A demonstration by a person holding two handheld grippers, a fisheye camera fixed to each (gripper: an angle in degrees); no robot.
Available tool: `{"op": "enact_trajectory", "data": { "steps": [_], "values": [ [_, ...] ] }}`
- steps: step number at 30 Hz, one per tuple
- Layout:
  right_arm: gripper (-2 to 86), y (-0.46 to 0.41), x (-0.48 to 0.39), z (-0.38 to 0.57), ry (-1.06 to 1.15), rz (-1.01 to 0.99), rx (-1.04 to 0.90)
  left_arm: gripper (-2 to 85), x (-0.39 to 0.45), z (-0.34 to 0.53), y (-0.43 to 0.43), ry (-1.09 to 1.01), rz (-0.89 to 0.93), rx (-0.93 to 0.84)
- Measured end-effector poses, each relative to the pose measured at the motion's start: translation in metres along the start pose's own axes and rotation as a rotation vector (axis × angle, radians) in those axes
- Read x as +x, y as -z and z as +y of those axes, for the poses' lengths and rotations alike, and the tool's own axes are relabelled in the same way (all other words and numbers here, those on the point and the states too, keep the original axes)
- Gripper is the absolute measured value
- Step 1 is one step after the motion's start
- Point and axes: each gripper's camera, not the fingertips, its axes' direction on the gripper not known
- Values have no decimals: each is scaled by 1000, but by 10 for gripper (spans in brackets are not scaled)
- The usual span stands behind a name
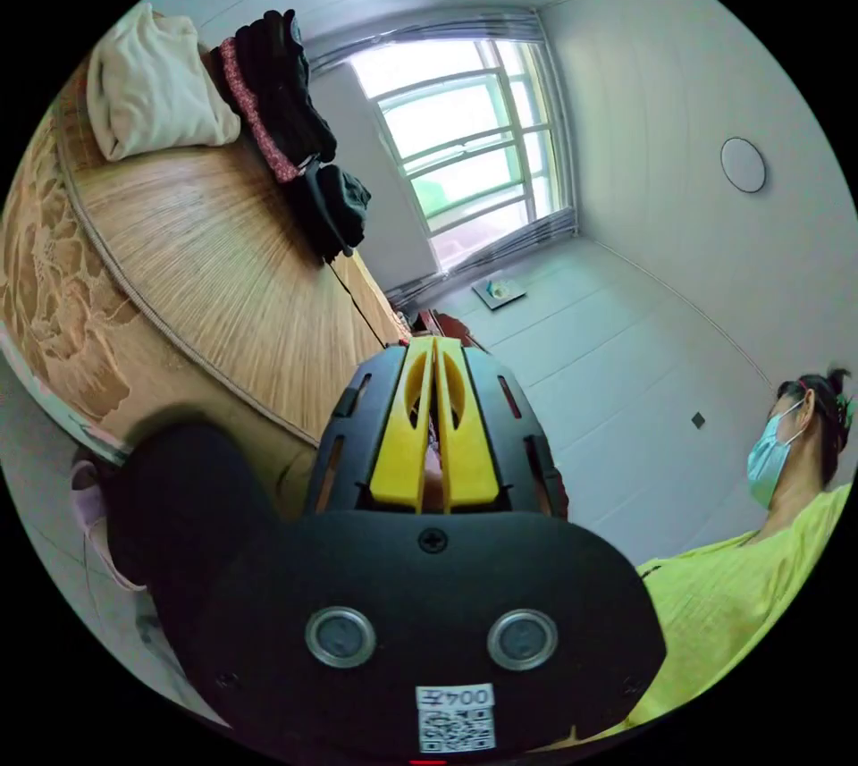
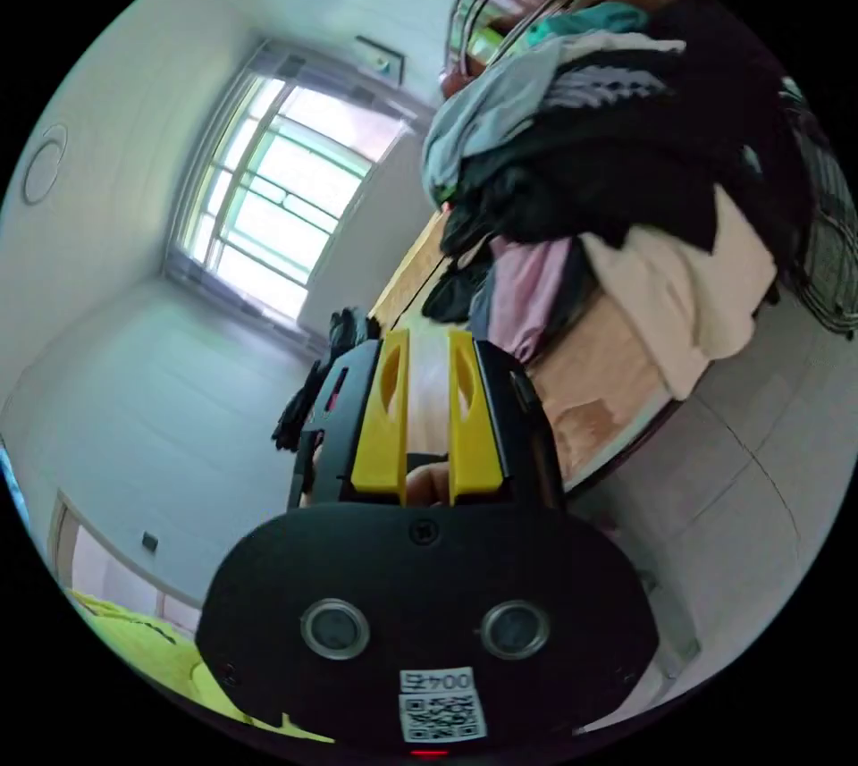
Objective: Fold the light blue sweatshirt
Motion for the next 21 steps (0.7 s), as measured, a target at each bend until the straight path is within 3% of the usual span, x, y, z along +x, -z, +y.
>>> {"op": "enact_trajectory", "data": {
  "steps": [9, 21],
  "values": [
    [80, 43, 59, -106, -123, 146, 264, 5, -10, 15, 71, 130, 173, 111],
    [124, -41, 84, -223, -210, 181, 236, 91, 45, -9, 40, 64, 386, 96]
  ]
}}
